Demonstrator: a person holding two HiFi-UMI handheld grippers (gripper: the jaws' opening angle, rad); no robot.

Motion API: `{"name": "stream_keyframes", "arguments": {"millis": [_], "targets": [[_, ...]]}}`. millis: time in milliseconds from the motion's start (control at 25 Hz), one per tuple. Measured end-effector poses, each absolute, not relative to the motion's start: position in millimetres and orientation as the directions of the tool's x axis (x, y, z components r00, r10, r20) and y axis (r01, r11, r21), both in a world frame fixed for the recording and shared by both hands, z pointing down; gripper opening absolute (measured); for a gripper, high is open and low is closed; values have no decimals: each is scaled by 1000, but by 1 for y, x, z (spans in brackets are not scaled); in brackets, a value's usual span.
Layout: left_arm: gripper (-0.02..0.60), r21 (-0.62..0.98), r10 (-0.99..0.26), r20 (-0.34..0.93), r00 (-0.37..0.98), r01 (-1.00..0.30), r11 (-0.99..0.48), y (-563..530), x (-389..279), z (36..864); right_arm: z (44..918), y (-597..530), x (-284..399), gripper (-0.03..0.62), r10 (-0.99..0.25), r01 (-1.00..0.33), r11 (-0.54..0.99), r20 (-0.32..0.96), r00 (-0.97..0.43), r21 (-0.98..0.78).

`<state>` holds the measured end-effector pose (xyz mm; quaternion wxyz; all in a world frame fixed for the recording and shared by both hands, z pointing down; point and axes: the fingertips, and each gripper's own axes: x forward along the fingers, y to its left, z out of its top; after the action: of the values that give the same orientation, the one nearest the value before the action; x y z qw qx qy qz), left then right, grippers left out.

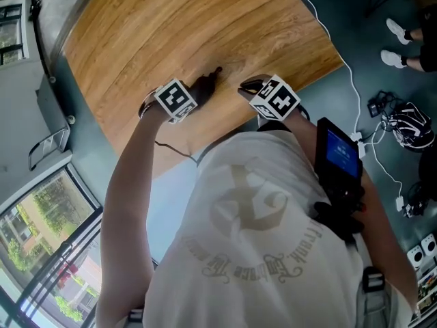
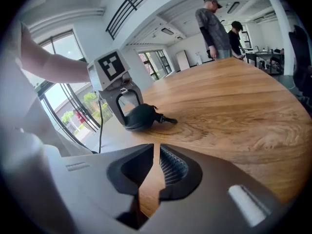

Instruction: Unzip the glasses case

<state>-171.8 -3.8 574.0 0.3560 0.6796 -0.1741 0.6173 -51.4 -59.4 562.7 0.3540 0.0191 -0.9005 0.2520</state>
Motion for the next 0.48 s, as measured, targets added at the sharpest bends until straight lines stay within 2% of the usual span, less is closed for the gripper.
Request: {"name": "stream_keyframes", "arguments": {"millis": [160, 320, 480], "targets": [[311, 204, 139, 979, 150, -720, -663, -34, -192, 572, 562, -62, -50, 44, 125, -243, 853, 632, -765, -462], [310, 117, 166, 986, -8, -675, -728, -40, -219, 577, 561, -61, -50, 44, 124, -256, 836, 620, -775, -486], [322, 111, 131, 991, 19, -657, -746, -46, -216, 589, 563, -67, -46, 44, 107, -280, 823, 620, -777, -494]]}}
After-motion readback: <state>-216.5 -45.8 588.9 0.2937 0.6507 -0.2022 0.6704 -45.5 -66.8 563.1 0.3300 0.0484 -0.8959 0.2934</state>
